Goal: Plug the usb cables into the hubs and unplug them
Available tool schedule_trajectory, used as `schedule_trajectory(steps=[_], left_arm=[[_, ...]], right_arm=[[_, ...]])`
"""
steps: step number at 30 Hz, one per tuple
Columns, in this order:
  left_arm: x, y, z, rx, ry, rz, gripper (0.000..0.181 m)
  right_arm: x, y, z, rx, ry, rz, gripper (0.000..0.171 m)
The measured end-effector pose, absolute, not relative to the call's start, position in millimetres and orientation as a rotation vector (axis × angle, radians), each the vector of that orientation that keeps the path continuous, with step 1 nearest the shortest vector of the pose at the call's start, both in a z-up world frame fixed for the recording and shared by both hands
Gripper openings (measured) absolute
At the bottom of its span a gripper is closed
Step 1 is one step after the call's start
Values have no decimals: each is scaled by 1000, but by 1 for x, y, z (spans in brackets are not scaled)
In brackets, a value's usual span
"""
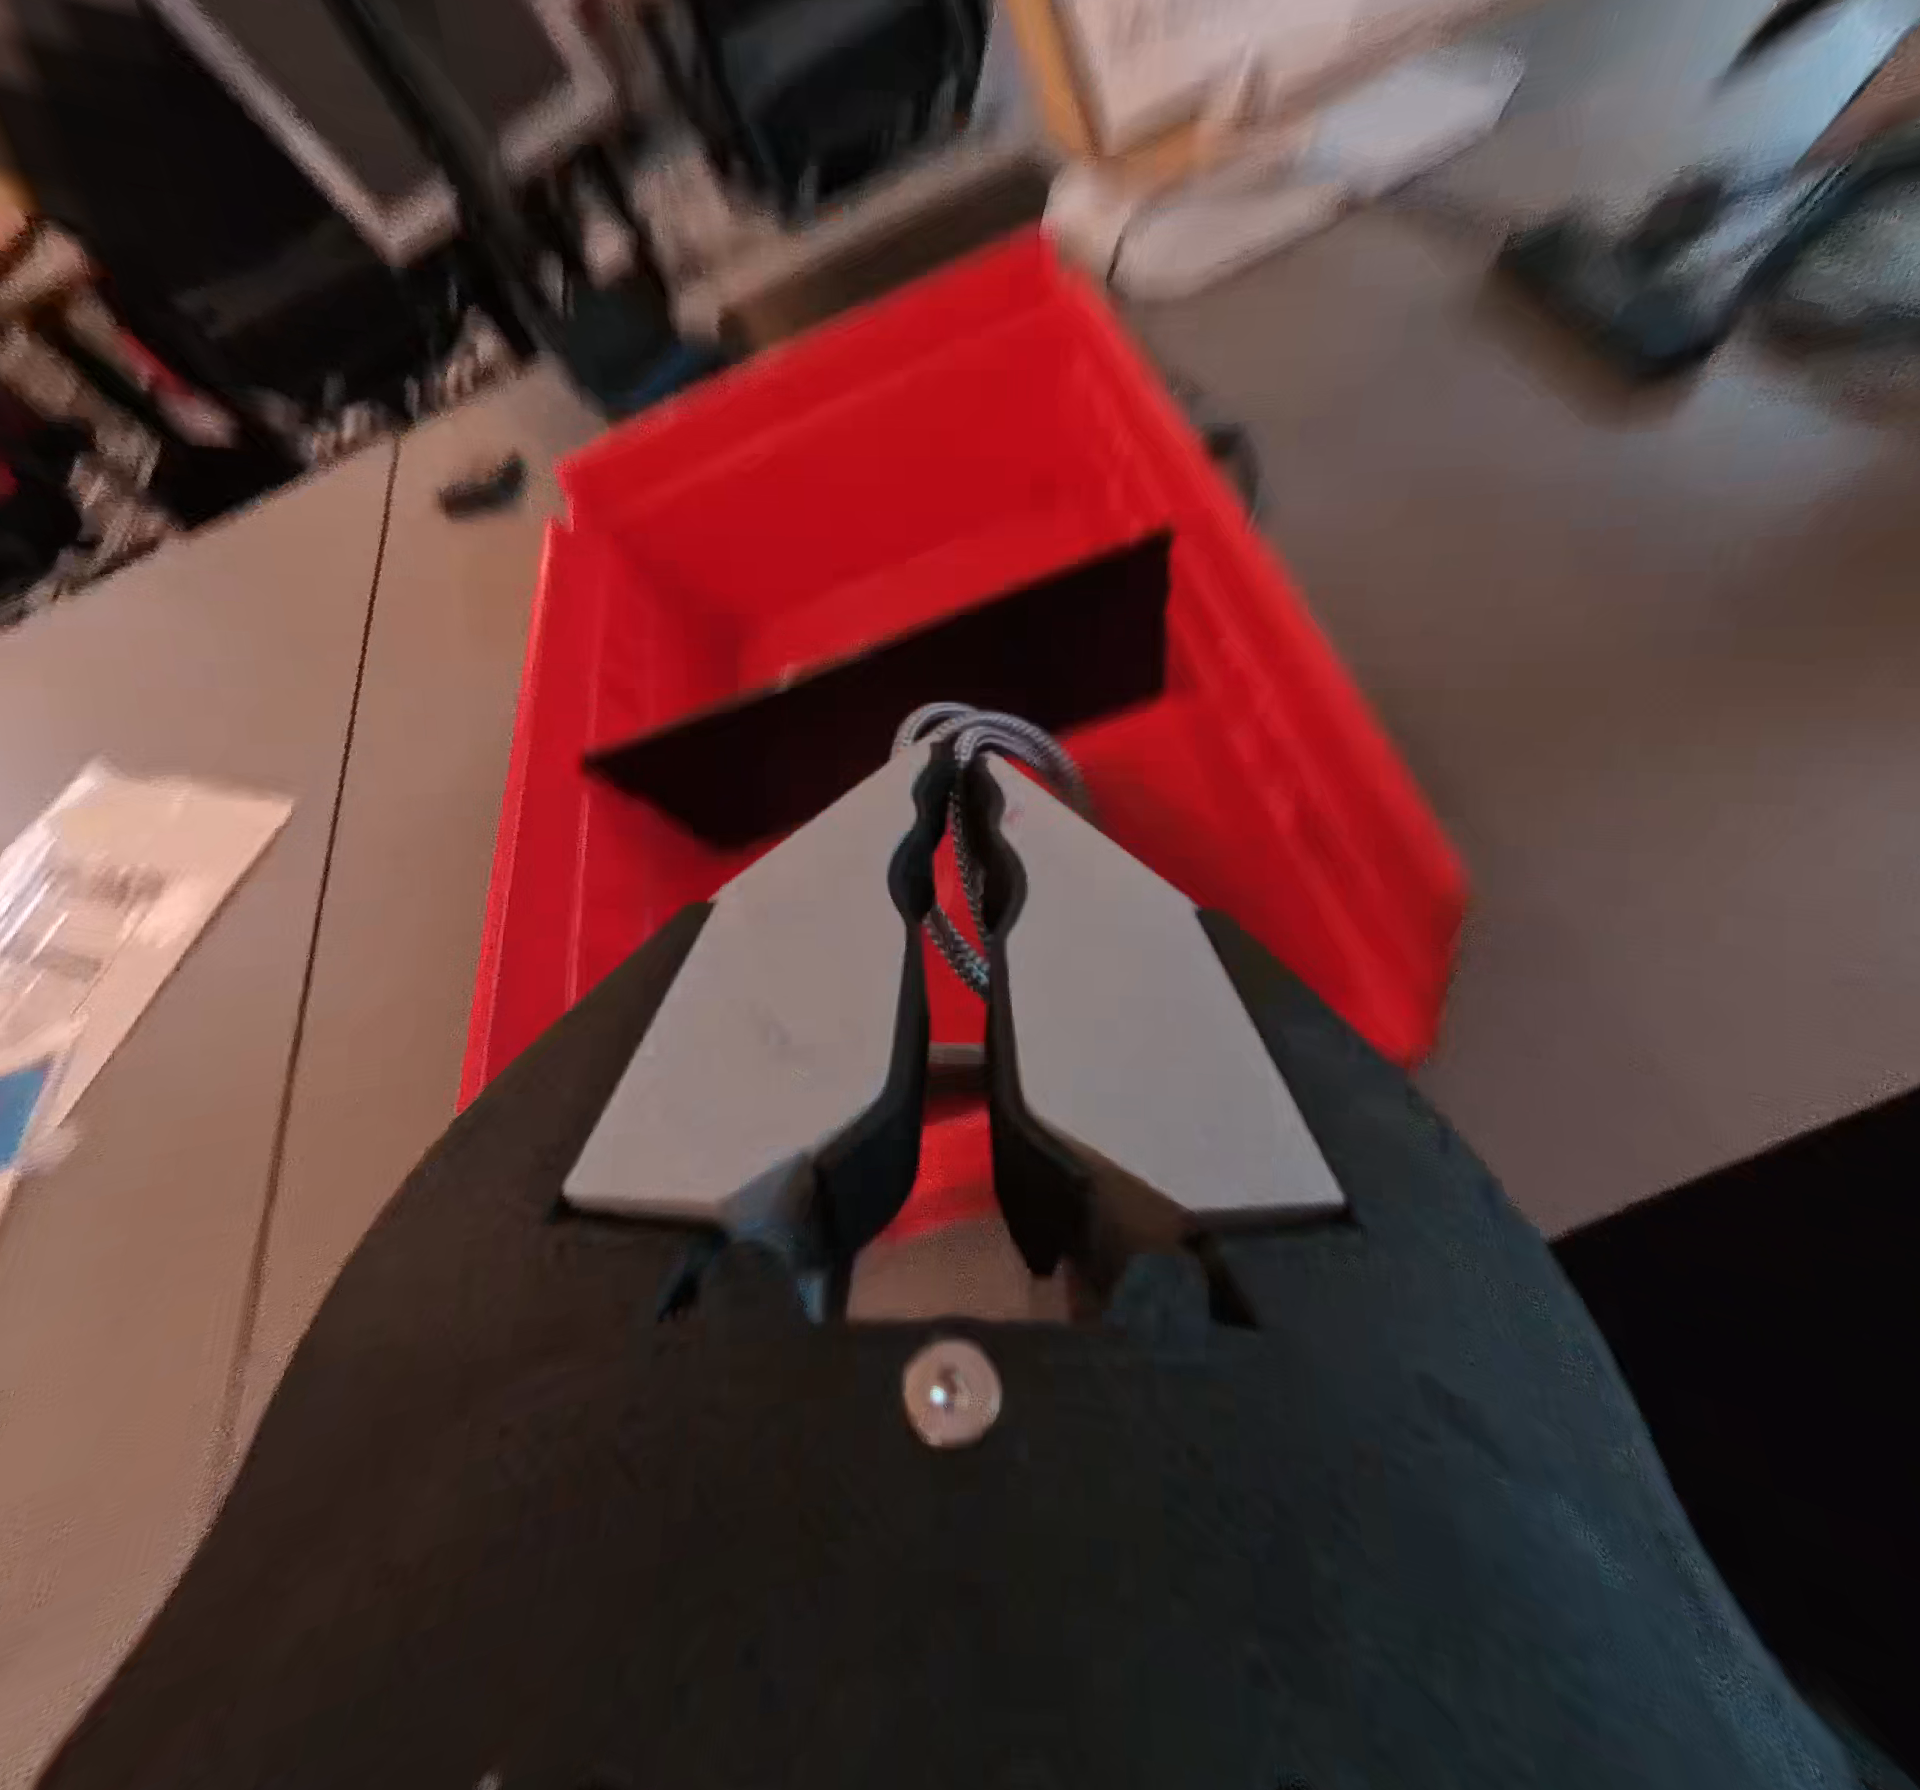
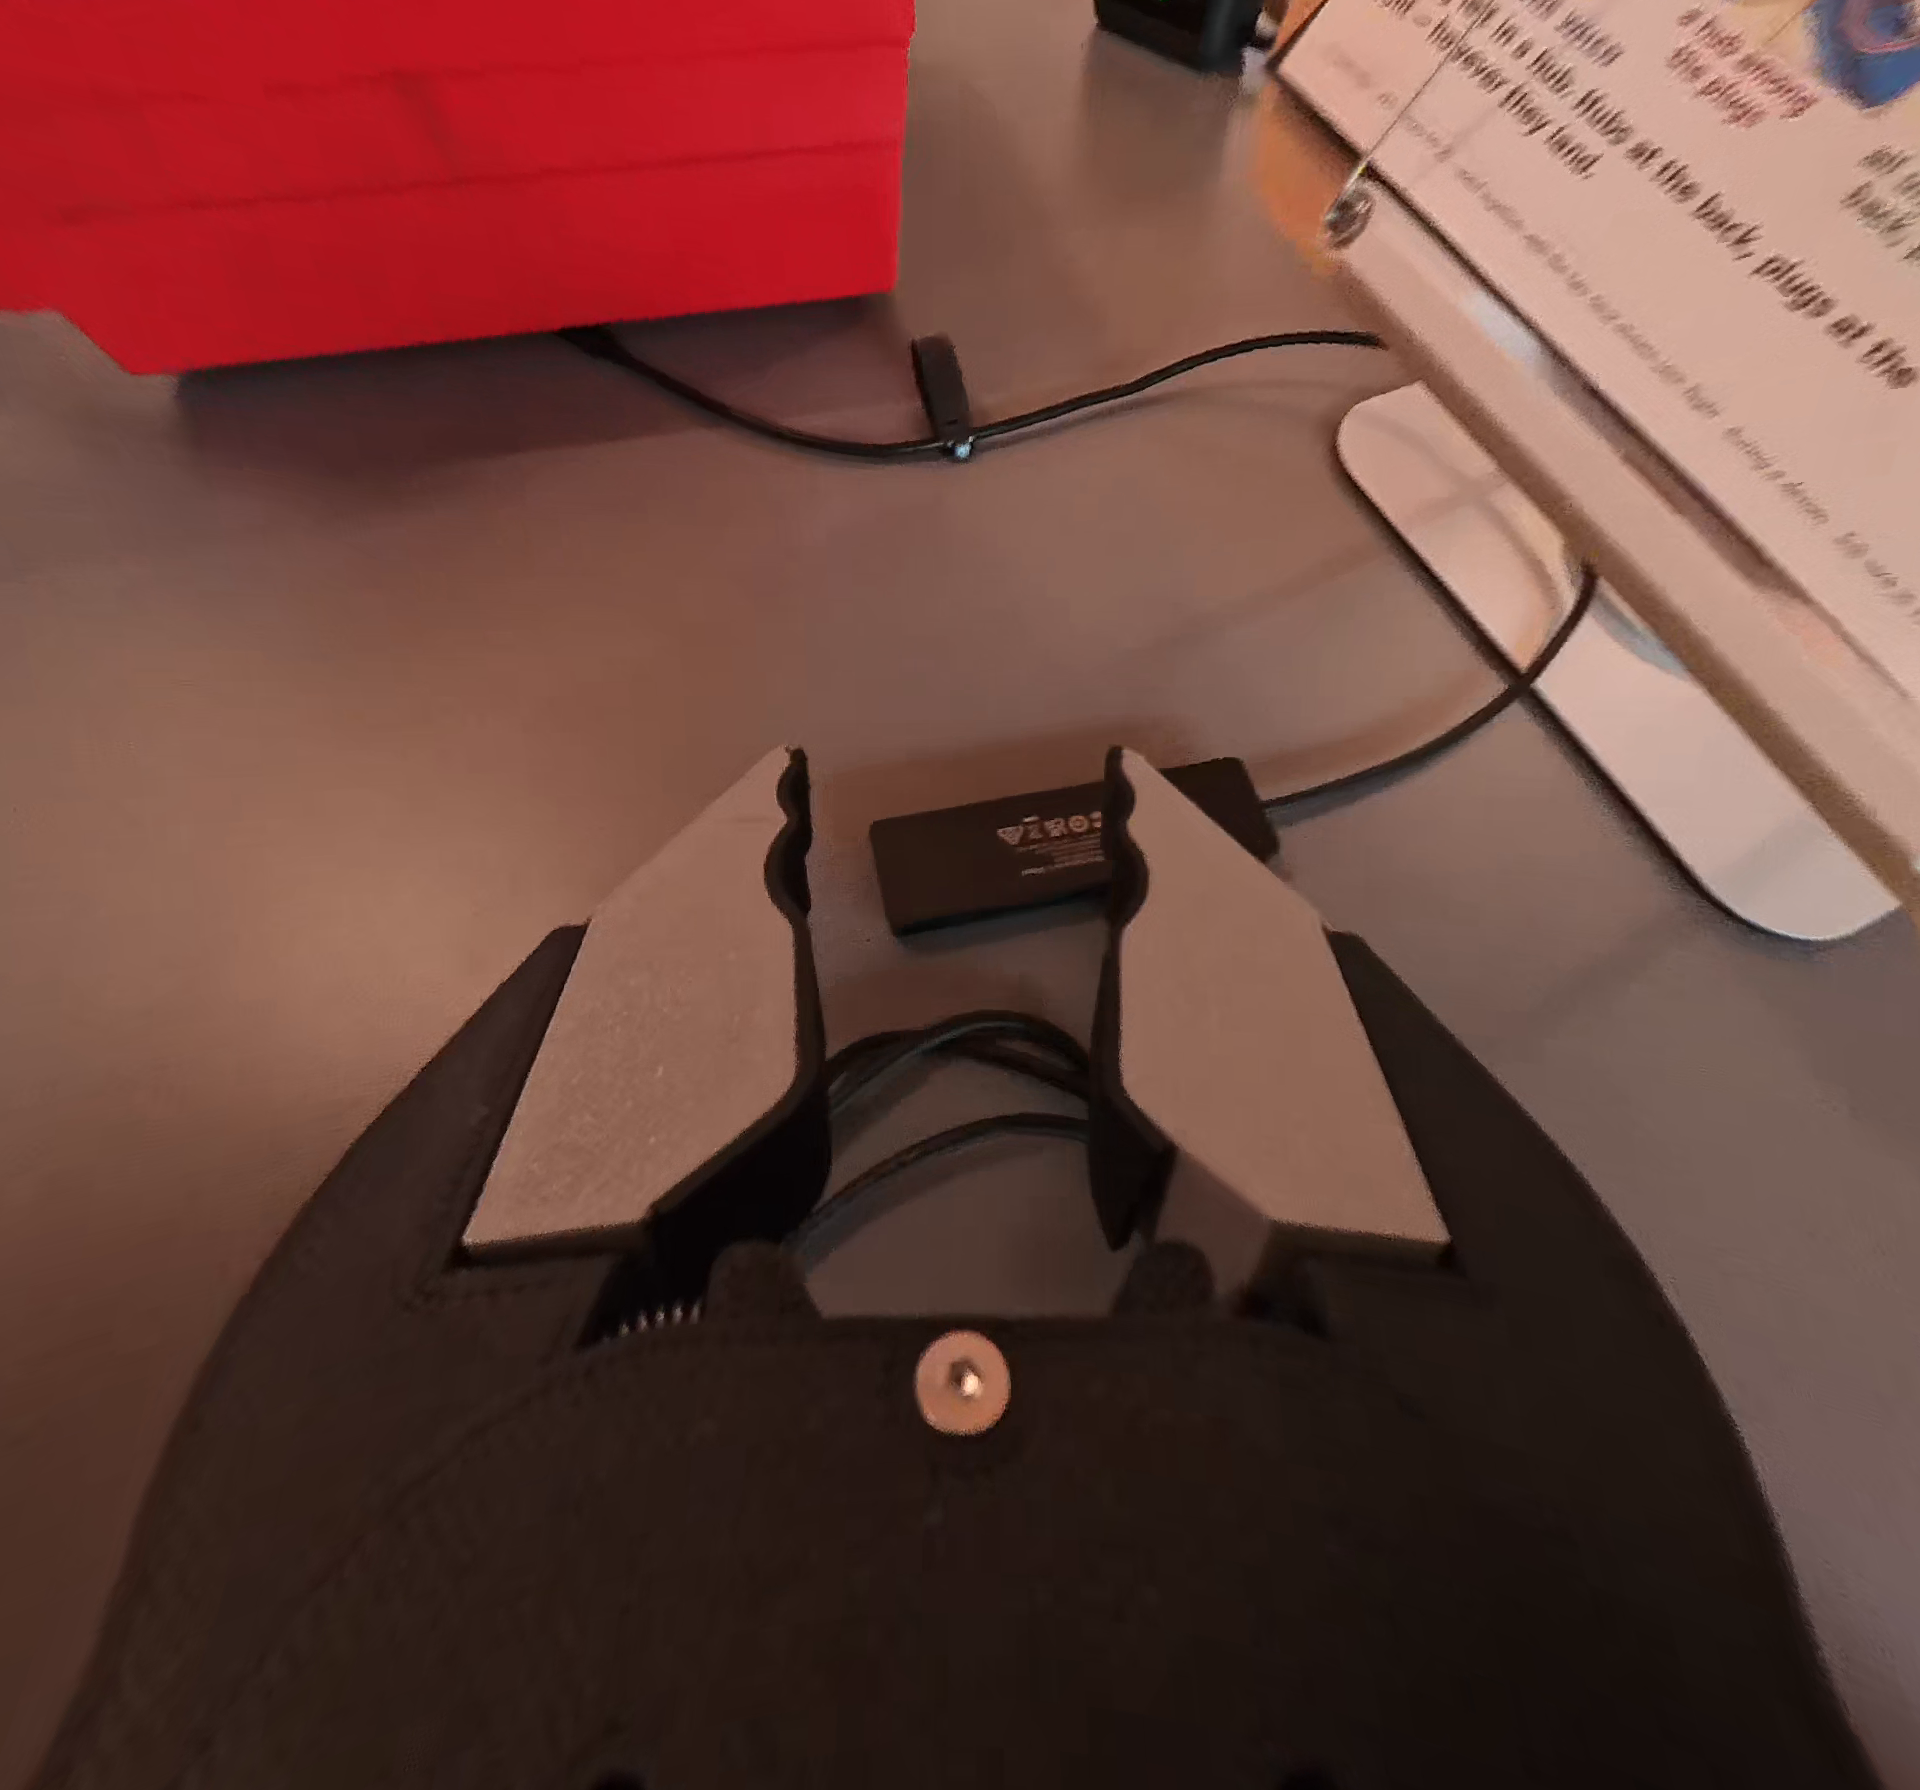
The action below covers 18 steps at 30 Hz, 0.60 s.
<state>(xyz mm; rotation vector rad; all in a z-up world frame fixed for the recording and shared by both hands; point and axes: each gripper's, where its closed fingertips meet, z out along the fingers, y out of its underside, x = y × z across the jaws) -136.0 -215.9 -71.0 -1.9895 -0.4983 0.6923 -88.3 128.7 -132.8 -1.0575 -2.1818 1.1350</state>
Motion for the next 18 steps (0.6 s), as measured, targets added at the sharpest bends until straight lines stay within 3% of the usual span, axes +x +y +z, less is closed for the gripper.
schedule_trajectory(steps=[6,10,15,18], left_arm=[[-166,-241,40,-1244,-637,622,0],[-159,-195,49,-1566,-248,1298,0],[-173,-207,75,-1236,-443,1059,0],[-141,-175,64,-1232,-197,1147,0]], right_arm=[[-93,129,-150,-1097,-2208,1098,51],[-92,135,-146,-1115,-2184,1138,49],[-89,138,-135,-1119,-2150,1182,49],[-86,138,-128,-1103,-2142,1194,48]])
